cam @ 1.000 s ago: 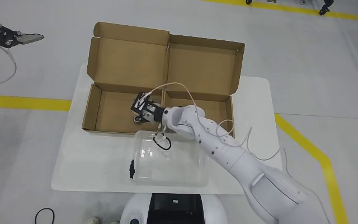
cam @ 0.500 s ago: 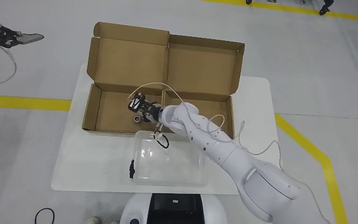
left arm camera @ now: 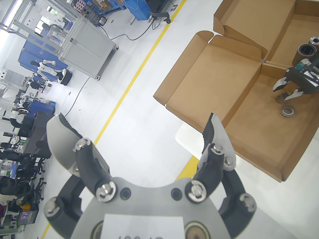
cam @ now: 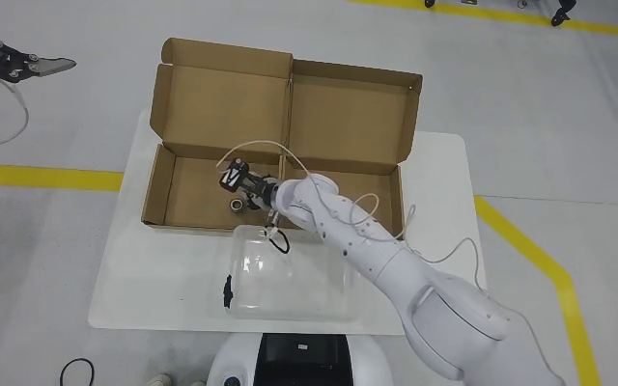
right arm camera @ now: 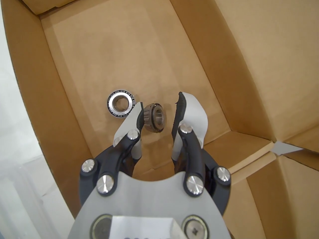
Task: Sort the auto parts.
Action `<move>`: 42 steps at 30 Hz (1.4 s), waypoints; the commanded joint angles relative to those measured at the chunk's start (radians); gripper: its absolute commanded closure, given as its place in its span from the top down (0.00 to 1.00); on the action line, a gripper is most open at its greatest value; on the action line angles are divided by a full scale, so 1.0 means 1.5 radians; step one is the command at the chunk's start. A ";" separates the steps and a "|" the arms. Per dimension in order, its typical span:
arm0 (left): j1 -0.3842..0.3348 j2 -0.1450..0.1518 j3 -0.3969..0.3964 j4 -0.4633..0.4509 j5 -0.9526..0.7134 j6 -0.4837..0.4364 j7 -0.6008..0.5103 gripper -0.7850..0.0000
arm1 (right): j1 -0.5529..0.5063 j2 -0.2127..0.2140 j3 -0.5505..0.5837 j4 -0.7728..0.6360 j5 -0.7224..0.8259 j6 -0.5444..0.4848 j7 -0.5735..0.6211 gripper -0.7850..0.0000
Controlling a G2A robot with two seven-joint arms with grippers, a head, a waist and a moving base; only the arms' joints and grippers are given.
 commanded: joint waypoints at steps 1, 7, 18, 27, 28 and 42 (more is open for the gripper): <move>0.000 0.000 0.000 0.000 0.000 0.000 0.000 1.00 | 0.000 -0.002 0.006 0.005 0.005 -0.002 -0.015 0.37; 0.000 0.000 0.000 0.000 0.000 0.000 0.000 1.00 | -0.008 0.006 0.029 -0.014 -0.005 -0.014 -0.075 0.38; 0.000 0.000 0.000 0.000 0.000 0.000 0.000 1.00 | -0.109 0.073 0.110 -0.231 -0.090 -0.043 -0.094 0.38; 0.000 0.000 0.000 0.000 0.000 0.000 0.000 1.00 | -0.265 0.137 0.209 -0.468 -0.159 -0.094 -0.053 0.40; 0.000 0.000 0.000 0.000 0.000 0.000 0.000 1.00 | -0.281 0.142 0.219 -0.486 -0.162 -0.096 -0.050 0.40; 0.000 0.000 0.000 0.000 0.000 0.000 0.000 1.00 | -0.426 0.190 0.326 -0.618 -0.214 -0.129 -0.083 1.00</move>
